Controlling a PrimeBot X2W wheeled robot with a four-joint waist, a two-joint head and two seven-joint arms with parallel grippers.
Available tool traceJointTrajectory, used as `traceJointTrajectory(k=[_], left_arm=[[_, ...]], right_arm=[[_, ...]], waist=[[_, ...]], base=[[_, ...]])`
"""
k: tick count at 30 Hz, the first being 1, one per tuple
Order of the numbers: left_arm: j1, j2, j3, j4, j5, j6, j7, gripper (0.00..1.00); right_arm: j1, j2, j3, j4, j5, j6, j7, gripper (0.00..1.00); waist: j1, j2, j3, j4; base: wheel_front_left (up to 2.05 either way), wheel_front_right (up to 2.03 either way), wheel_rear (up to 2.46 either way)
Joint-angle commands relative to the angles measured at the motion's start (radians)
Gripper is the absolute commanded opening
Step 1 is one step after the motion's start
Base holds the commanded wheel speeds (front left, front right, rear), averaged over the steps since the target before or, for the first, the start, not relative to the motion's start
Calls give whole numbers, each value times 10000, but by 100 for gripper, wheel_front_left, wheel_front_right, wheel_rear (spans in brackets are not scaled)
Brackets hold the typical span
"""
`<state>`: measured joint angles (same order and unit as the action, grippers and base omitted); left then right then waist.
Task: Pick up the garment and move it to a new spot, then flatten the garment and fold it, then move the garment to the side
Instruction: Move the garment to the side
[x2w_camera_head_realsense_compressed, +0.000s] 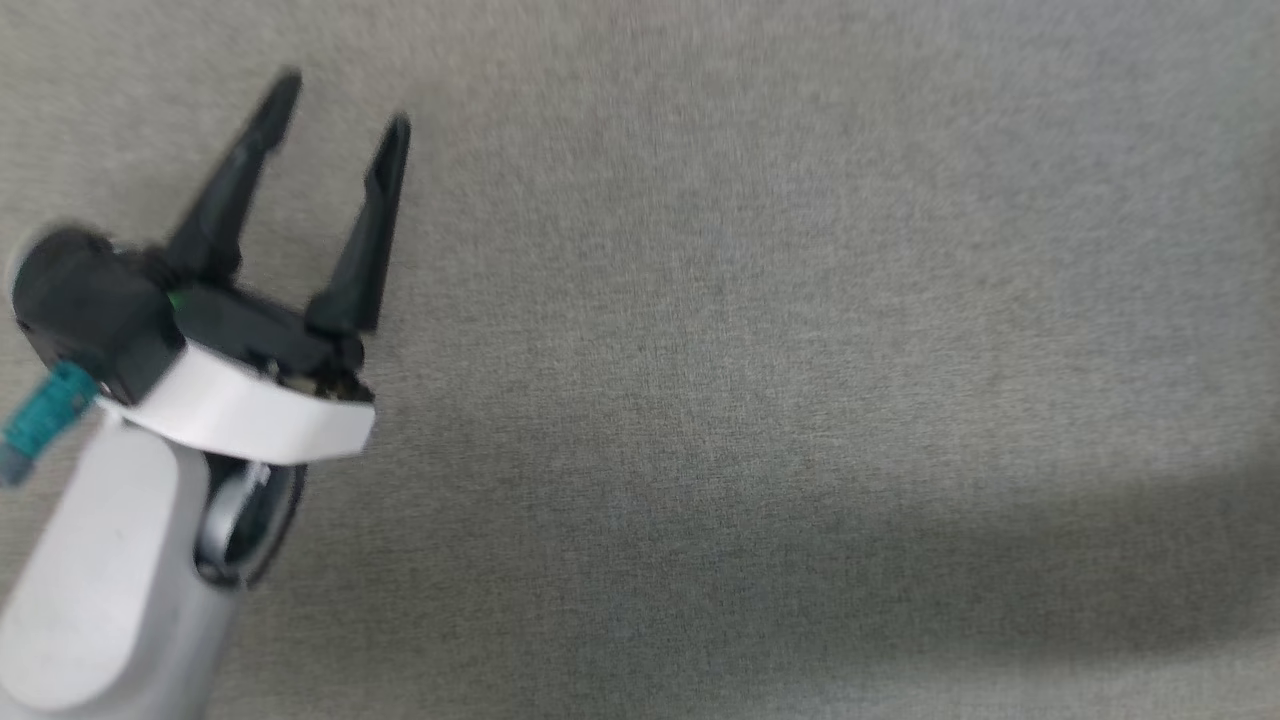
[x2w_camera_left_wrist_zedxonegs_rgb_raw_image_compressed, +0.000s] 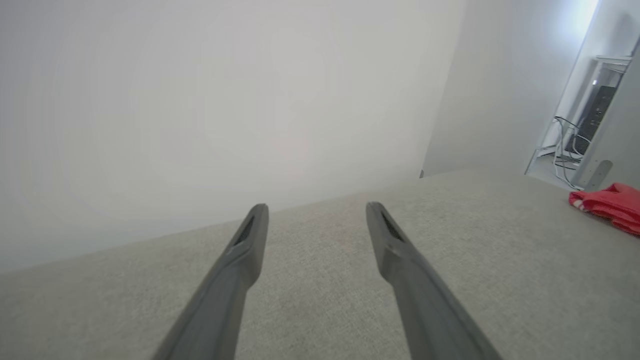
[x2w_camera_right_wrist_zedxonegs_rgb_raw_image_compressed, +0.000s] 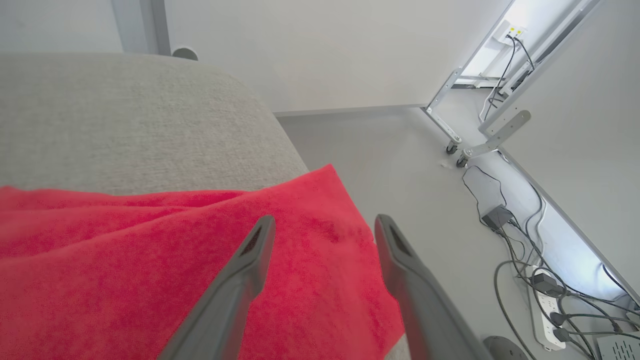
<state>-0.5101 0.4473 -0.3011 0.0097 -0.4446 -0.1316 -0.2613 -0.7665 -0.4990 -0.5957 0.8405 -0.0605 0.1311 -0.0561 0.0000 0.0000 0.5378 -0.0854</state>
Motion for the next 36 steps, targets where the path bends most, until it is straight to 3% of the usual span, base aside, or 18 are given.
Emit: traceJointTrajectory(k=[1,10,18,26,36], left_arm=[[309,-113,96,85,17,22,-51,100],[2300,-1030,890,932,-123,22,-51,100],[3807,-1538,1344,1552,-212,23,-51,100],[5046,-1868,1801,1863,-132,23,-51,100],[6219,-2055,2240,1341,130,23,-51,100]], right_arm=[[170,-32,284,-93,165,-7,-133,100],[1525,567,3792,-1382,1768,-7,-628,100],[3260,1304,6075,-2210,2834,-7,-1161,100],[4605,2032,6605,-2812,3574,-6,-1749,100],[6544,3027,5610,-4886,3027,-6,-2062,100]], waist=[[0,0,-572,115],[0,0,-2399,387],[0,0,-3793,806],[0,0,-4782,1113],[0,0,-5345,1493]], base=[[0,0,0],[0,0,0],[0,0,0],[0,0,0],[0,0,0]])
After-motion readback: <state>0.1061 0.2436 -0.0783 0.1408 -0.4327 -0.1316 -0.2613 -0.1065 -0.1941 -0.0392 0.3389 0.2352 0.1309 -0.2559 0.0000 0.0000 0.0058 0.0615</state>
